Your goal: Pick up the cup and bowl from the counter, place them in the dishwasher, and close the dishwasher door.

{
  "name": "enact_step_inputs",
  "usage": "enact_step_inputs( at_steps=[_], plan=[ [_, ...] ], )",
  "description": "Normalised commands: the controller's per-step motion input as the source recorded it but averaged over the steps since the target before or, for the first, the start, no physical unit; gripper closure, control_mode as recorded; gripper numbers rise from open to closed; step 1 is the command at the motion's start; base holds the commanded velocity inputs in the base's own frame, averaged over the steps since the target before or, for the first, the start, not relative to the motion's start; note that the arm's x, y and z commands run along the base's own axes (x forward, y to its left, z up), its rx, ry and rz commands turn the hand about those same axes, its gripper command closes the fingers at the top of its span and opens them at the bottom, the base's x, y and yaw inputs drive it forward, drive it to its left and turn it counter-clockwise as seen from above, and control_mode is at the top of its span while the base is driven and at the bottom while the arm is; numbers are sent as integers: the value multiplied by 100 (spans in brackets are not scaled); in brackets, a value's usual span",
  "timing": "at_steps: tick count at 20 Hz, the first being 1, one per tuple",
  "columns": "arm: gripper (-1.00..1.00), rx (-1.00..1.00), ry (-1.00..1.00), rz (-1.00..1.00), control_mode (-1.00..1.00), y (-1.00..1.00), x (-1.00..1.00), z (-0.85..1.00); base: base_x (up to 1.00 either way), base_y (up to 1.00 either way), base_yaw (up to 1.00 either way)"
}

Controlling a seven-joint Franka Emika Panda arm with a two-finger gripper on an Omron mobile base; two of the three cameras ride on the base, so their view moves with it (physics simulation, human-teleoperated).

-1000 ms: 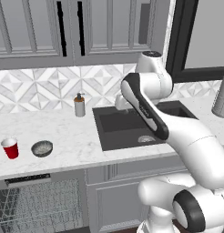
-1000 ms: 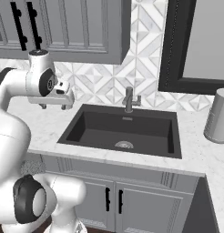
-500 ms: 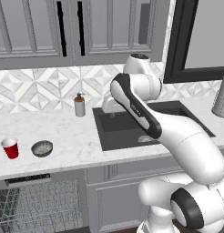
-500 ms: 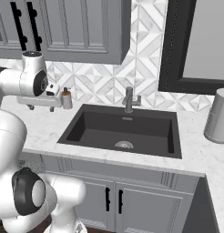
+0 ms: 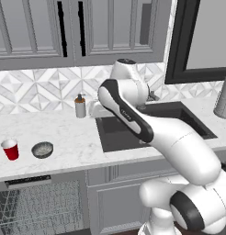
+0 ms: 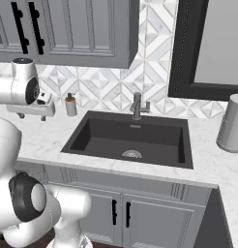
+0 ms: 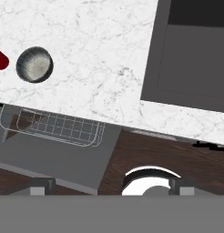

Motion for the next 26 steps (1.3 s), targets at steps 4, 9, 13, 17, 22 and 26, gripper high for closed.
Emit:
enact_step_inputs(
  at_steps=[4, 9, 13, 17, 22, 26],
  plan=[
    [-100, 0, 5, 0, -100, 44, 0, -12, 0, 0, 0],
    [-100, -2, 3, 0, -100, 49, 4, -6, 0, 0, 0],
    [-100, 0, 4, 0, -100, 37, 19, -16, 0, 0, 0],
    [-100, 0, 3, 0, -100, 38, 28, -24, 0, 0, 0],
    [-100, 0, 2, -1, -100, 48, 46, -43, 0, 0, 0],
    [-100, 0, -12, -5, -100, 56, 49, -82, 0, 0, 0]
  ],
)
